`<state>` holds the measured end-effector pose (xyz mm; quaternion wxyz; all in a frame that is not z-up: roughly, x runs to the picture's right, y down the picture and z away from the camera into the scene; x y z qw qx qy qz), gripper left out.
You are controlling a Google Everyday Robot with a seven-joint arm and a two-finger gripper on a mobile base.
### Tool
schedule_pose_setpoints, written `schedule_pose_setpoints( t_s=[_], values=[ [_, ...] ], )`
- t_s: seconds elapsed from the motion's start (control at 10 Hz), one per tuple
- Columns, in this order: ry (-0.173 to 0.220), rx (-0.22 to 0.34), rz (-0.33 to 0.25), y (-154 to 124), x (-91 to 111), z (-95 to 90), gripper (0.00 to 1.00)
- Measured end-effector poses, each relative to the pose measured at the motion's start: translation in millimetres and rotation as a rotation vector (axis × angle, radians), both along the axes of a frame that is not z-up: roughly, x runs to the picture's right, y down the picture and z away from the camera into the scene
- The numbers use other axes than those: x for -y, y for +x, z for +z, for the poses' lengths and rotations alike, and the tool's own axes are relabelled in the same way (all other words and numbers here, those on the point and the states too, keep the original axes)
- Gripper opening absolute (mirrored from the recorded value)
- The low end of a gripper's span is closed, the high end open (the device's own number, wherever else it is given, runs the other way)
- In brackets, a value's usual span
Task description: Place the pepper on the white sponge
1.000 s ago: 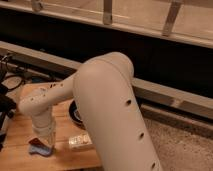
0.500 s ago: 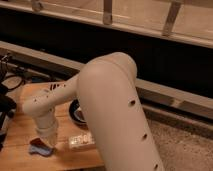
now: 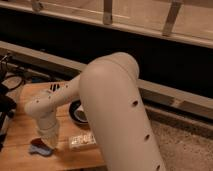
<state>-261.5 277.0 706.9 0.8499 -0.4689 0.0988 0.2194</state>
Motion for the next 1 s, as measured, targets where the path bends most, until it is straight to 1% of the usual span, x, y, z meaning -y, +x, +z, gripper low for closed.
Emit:
schedule_pose_setpoints(
  t_s=[0.1, 0.3, 0.4, 0.5, 0.6, 1.0],
  values=[
    [0.001, -0.002, 0.001, 1.3, 0.0, 0.5, 0.43],
    [0.001, -0.004, 0.005, 2.5, -2.0, 0.2, 0.54],
    [0.001, -0.004, 0.005, 2.3, -2.6, 0.0, 0.64],
    [0.001, -0.003, 0.005, 2.0, -2.9, -0.3, 0.70],
    [0.002, -0.003, 0.005, 2.3, -3.4, -0.3, 0.72],
    [0.003, -0.002, 0.005, 2.9, -4.9, -1.0, 0.72]
  ],
)
